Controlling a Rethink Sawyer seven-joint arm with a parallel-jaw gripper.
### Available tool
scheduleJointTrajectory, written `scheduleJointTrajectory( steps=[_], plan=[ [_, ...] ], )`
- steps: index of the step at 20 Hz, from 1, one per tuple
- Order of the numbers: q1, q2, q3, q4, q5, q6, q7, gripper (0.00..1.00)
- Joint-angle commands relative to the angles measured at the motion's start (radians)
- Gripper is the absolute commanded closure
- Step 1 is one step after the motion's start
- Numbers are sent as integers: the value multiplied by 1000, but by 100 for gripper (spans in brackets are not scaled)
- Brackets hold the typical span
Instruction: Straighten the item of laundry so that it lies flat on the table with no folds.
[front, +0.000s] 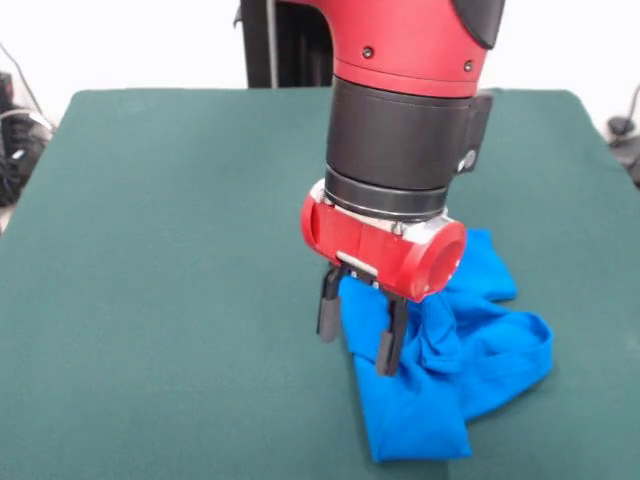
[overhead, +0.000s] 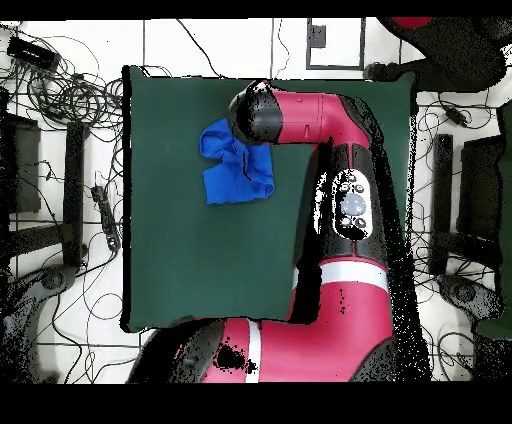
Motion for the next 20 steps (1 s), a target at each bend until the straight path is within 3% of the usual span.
scheduleJointTrajectory(
  steps=[1,9,20],
  plan=[
    [-90,-59,185,110,-135,-15,-563,0],
    [-108,-66,229,124,-195,1,-536,0],
    [-121,-61,259,129,-210,10,-535,0]
  ],
)
